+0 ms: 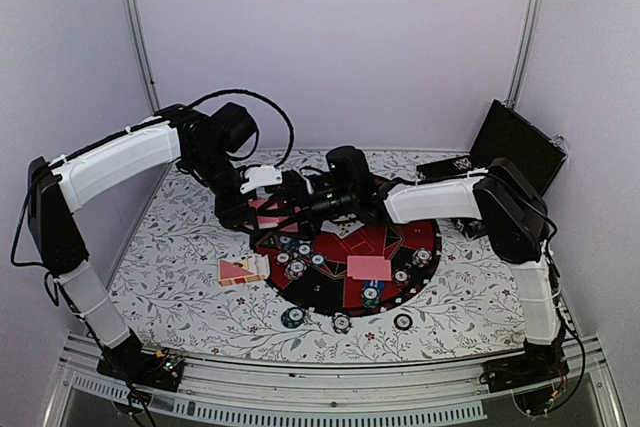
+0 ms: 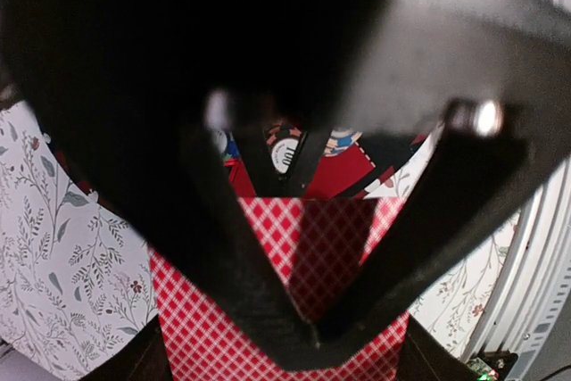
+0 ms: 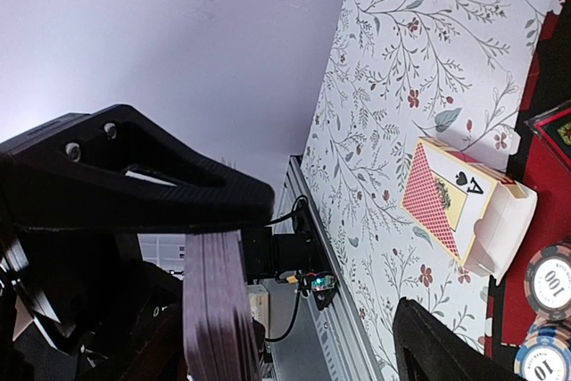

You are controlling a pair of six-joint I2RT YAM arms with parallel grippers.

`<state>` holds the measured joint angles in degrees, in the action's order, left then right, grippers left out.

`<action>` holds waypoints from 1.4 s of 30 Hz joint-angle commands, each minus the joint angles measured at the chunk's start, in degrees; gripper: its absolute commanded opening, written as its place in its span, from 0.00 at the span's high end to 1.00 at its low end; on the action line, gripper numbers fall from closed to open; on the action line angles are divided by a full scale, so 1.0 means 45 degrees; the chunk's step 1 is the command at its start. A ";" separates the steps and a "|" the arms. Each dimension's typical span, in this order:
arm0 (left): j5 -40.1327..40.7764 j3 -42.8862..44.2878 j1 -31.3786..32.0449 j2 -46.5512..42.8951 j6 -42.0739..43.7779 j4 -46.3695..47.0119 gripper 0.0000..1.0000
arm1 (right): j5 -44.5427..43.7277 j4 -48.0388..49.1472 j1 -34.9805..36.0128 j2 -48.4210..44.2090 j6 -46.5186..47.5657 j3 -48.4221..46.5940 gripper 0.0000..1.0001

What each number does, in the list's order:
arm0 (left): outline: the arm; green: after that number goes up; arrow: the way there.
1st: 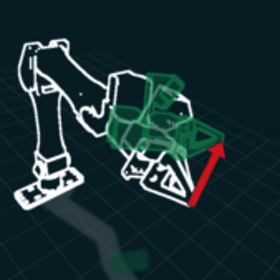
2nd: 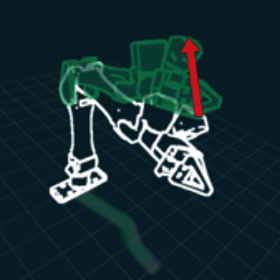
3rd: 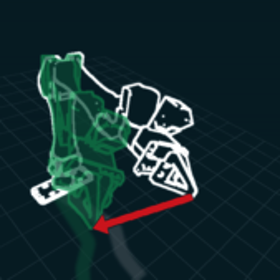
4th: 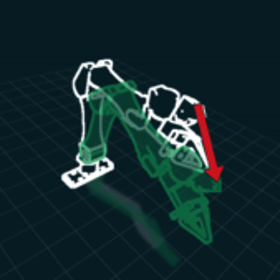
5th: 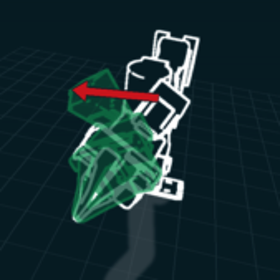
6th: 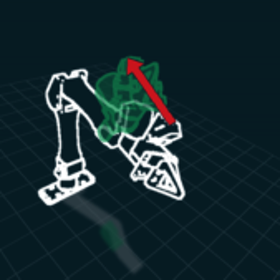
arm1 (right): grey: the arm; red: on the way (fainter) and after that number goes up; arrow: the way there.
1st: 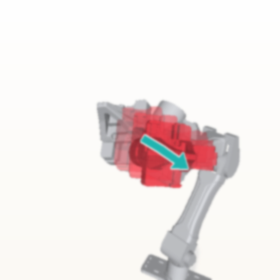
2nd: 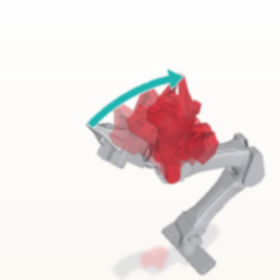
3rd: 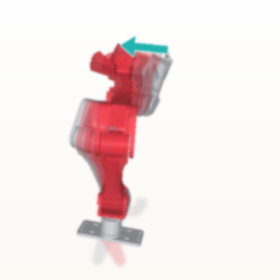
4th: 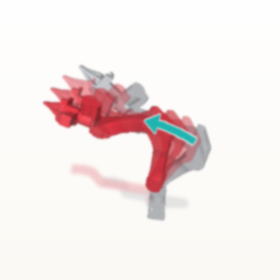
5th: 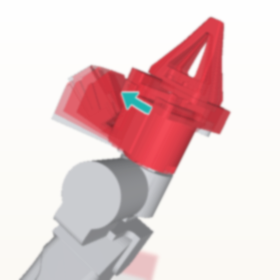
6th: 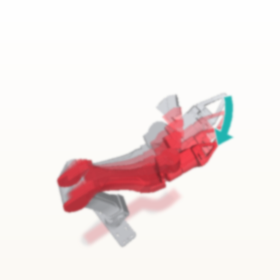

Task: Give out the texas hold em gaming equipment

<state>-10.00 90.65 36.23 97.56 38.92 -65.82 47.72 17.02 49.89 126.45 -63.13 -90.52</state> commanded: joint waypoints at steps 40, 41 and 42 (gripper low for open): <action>-0.0064 -0.0155 0.0231 -0.0005 -0.0016 0.0057 1.00 | 0.0625 0.2986 -0.0748 -0.0032 -0.1806 0.1705 0.62; -0.0048 -0.0158 0.0231 -0.0005 -0.0015 0.0057 1.00 | 0.0625 0.2961 -0.0751 -0.0092 -0.1763 0.1769 0.64; -0.0054 -0.0149 0.0231 -0.0015 -0.0015 0.0057 1.00 | 0.0625 0.2970 -0.0766 -0.0171 -0.1754 0.1834 0.66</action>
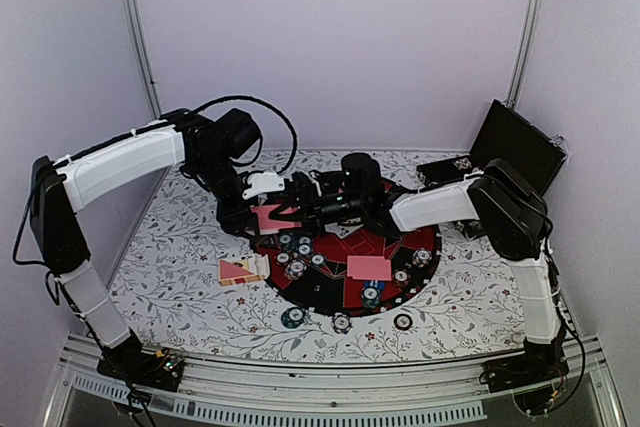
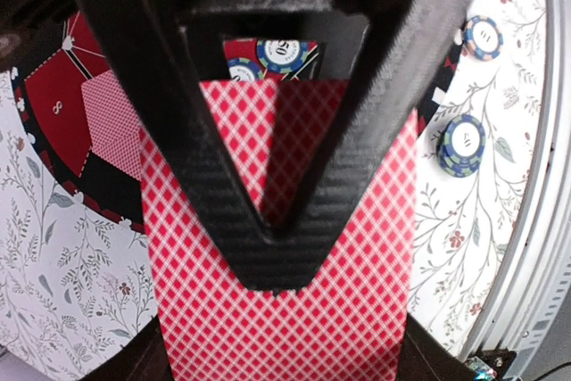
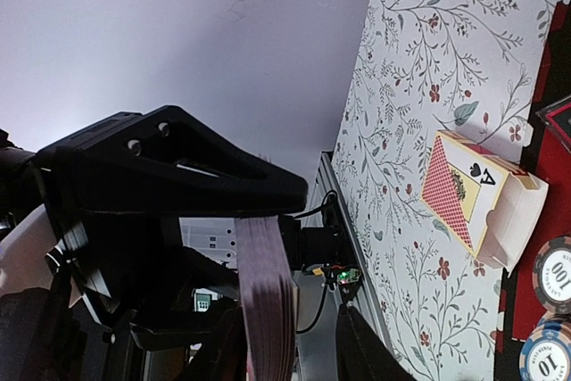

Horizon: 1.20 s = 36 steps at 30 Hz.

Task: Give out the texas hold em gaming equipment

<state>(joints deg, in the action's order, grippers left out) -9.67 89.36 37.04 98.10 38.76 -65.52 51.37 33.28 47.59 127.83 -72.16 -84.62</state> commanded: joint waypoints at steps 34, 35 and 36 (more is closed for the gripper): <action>0.0002 -0.0074 -0.0066 -0.0090 -0.0001 0.0027 1.00 | -0.6588 -1.3140 -0.2327 -0.5246 0.7748 -0.0112 1.00; 0.0001 -0.0073 -0.0064 -0.0081 -0.0003 0.0030 1.00 | -0.7529 -1.4038 -0.2319 -0.5167 0.8075 -0.0621 1.00; -0.0004 -0.0058 -0.0066 -0.0065 -0.0011 0.0016 1.00 | -0.8382 -1.4783 -0.2315 -0.5004 0.8527 -0.1063 1.00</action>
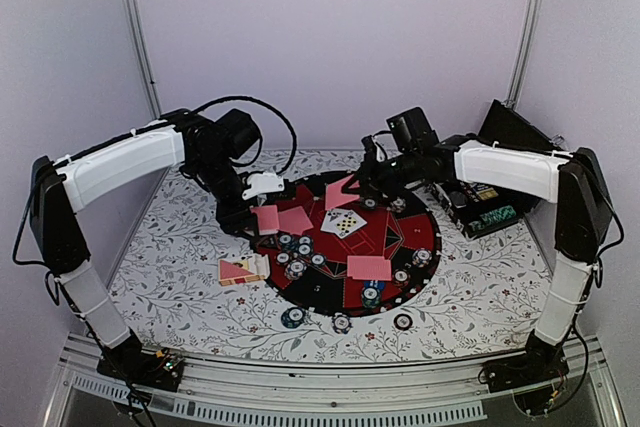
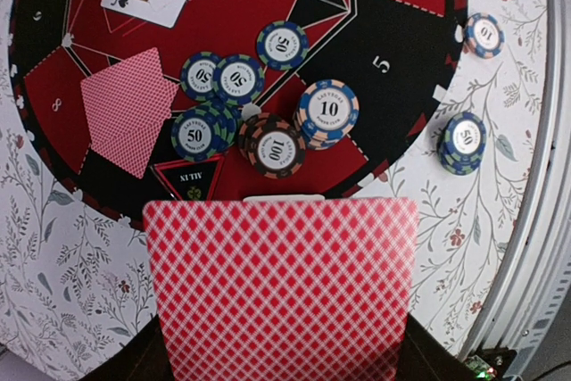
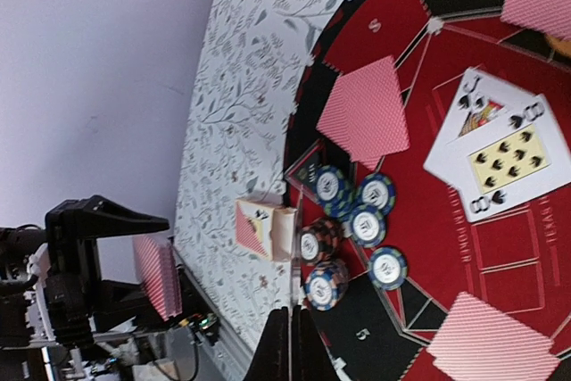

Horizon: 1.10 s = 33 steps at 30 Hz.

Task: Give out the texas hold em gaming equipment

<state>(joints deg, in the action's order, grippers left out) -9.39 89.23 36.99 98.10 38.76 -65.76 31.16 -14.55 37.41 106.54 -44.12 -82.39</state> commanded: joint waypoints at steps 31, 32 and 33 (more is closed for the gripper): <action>-0.0103 -0.0116 -0.0199 -0.0202 -0.0077 -0.0068 1.00 | -1.6459 -1.1909 0.2908 0.7327 0.4091 -1.0269 1.00; -0.0104 -0.0090 -0.0199 -0.0168 -0.0088 -0.0069 1.00 | -1.6436 -1.1922 0.2938 0.7405 0.4114 -1.0241 1.00; -0.0102 -0.0057 -0.0196 -0.0149 -0.0095 -0.0089 1.00 | -1.6370 -1.1911 0.2949 0.7509 0.4163 -1.0233 1.00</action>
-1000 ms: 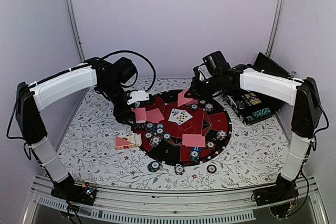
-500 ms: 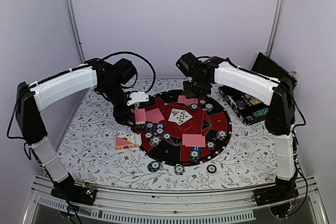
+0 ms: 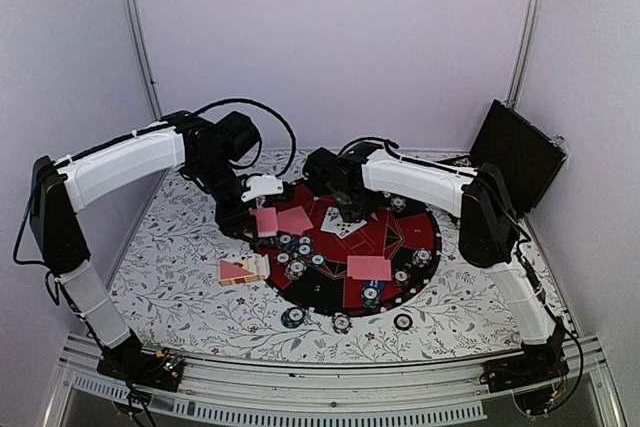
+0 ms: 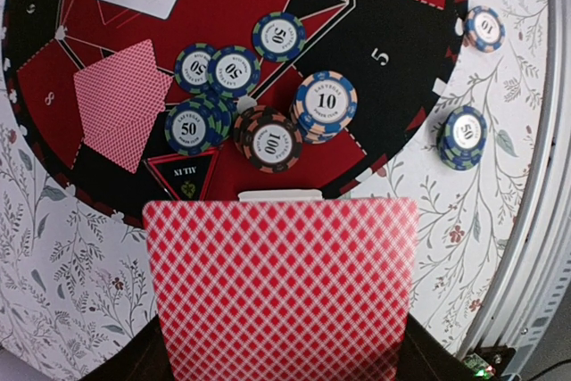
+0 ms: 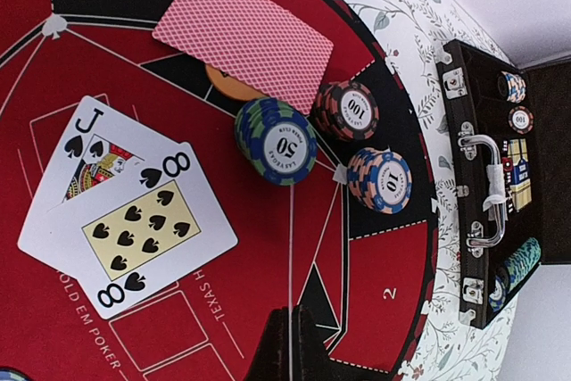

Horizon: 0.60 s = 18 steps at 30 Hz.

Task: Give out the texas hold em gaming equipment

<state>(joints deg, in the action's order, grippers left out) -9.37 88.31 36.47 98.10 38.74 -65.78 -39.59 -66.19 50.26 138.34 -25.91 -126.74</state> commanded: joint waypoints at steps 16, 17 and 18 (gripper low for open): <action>-0.0123 0.0248 -0.0077 -0.0113 -0.0143 -0.0148 1.00 | 0.1620 0.0926 0.0277 0.1321 0.0550 -0.0106 1.00; -0.0135 0.0239 -0.0077 -0.0103 -0.0151 -0.0148 1.00 | 0.1703 0.0997 0.0286 0.1360 0.0576 -0.0116 1.00; -0.0144 0.0229 -0.0077 -0.0103 -0.0152 -0.0148 1.00 | 0.1767 0.1030 0.0290 0.1412 0.0584 -0.0100 1.00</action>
<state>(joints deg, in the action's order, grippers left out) -9.39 88.33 36.47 98.10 38.70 -65.87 -33.80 -63.40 51.03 142.10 -23.92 -127.09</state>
